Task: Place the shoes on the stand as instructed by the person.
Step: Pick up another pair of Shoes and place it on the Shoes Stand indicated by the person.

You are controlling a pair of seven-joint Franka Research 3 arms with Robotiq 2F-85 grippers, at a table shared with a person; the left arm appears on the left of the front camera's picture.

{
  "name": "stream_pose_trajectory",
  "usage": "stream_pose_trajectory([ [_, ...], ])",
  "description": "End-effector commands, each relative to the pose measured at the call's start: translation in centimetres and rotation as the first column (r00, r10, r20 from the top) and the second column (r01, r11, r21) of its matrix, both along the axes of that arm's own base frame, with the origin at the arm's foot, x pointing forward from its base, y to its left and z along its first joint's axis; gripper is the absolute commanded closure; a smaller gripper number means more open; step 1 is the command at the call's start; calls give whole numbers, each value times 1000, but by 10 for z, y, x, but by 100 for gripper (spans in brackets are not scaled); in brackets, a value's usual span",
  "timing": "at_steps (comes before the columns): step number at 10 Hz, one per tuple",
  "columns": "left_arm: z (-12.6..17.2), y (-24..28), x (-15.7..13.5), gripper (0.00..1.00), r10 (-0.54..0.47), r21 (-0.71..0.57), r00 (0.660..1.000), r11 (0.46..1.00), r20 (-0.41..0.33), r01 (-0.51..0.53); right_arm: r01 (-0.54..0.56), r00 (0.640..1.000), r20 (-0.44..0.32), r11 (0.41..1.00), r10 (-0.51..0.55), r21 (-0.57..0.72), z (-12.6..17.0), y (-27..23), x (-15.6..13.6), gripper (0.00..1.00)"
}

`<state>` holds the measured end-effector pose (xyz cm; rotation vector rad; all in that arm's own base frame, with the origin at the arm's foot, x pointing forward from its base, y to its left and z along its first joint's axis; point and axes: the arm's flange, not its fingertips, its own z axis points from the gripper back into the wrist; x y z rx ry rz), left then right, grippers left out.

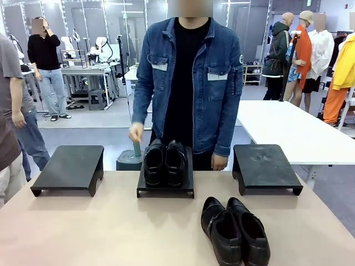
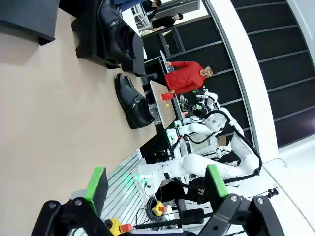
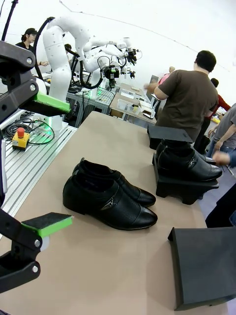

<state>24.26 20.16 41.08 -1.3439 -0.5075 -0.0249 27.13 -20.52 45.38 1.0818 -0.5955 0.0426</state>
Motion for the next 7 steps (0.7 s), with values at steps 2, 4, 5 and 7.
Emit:
stream_pose_trajectory([
  [2,0,0,0,0,0,0,1000,1000,0,0,-1,1000,23,1000,1,9,1,0,0,0],
  [4,0,0,0,0,0,0,1000,1000,0,0,-1,1000,23,1000,1,9,1,0,0,0],
  [5,0,0,0,0,0,0,1000,1000,0,0,-1,1000,23,1000,1,9,1,0,0,0],
  [7,0,0,0,0,0,0,1000,1000,0,0,-1,1000,23,1000,1,9,1,0,0,0],
])
